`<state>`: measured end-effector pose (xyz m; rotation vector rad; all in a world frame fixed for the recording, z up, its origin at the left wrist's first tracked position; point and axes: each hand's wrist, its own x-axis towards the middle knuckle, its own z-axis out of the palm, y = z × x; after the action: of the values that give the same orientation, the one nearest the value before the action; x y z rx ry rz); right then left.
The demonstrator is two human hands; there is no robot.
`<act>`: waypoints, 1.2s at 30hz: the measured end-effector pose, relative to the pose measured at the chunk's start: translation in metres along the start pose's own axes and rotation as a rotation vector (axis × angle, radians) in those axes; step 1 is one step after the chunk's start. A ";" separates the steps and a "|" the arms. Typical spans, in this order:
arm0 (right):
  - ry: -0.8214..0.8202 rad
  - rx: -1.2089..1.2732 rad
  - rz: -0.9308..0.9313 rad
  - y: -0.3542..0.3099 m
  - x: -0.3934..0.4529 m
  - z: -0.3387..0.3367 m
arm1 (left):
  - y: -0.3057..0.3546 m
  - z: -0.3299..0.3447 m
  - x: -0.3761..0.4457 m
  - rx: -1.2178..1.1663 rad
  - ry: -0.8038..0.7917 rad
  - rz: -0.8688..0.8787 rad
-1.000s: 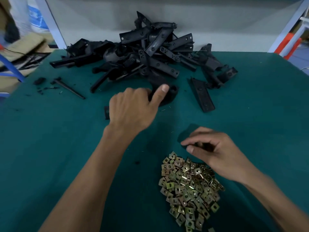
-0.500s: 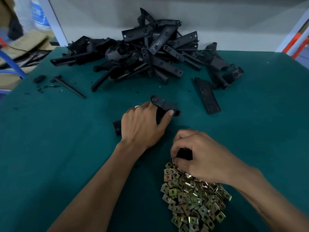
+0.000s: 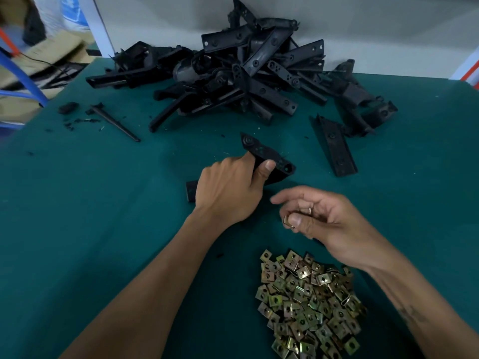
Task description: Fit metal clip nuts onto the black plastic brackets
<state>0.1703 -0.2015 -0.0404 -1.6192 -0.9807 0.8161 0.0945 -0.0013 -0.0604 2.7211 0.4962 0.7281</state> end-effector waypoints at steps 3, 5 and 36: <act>0.012 -0.014 -0.005 0.003 0.001 0.000 | -0.001 0.001 0.001 -0.027 -0.011 -0.018; 0.021 0.067 -0.011 0.004 0.001 -0.002 | -0.001 0.002 0.001 -0.033 -0.012 -0.017; 0.598 0.499 -0.174 0.016 0.050 -0.014 | 0.007 -0.003 -0.004 0.058 0.012 0.094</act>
<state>0.2073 -0.1650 -0.0547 -1.2080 -0.4338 0.3716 0.0918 -0.0087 -0.0574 2.8117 0.3999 0.7661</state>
